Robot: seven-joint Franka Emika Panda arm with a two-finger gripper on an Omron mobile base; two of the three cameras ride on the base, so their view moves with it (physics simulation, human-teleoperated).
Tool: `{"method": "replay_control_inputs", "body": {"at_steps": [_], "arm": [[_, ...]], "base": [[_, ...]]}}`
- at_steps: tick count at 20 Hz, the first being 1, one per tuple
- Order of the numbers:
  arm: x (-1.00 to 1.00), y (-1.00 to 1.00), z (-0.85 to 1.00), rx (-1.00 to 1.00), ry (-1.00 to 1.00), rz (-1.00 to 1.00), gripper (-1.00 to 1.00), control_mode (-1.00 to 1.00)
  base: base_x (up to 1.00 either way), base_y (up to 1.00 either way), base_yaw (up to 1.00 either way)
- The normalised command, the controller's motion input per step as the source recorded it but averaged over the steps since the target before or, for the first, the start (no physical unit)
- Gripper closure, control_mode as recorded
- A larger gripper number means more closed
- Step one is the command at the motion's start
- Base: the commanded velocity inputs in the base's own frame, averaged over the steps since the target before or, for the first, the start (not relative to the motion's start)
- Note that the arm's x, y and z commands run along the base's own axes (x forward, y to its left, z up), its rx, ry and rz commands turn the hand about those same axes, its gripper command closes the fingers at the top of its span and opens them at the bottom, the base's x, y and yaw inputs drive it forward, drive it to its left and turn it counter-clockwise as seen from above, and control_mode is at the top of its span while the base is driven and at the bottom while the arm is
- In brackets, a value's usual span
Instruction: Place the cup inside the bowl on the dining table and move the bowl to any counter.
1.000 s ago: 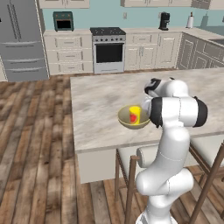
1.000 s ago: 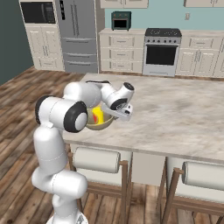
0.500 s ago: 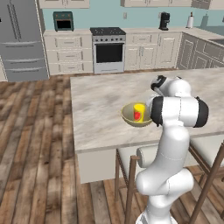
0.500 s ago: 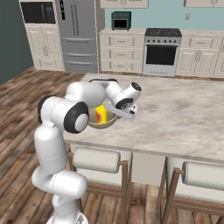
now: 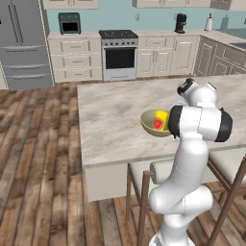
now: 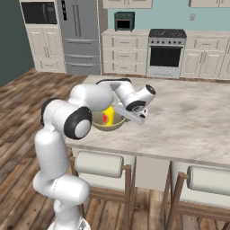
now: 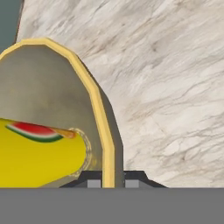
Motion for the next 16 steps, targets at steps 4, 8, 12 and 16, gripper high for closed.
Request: {"method": "replay_control_inputs", "body": {"at_steps": [4,8,12,16], "arm": [[-0.24,-0.14,0.24,0.02,0.00,0.00,1.00,-1.00],[-0.29,-0.07,0.24,0.02,0.00,0.00,1.00,-1.00],[-0.42,-0.08,0.21,0.02,0.00,0.00,1.00,-1.00],[-0.44,-0.07,0.17,0.03,0.00,0.00,1.00,-1.00]], "base": [[0.00,0.00,0.00],[0.00,0.00,0.00],[0.00,0.00,0.00],[0.00,0.00,0.00]]}}
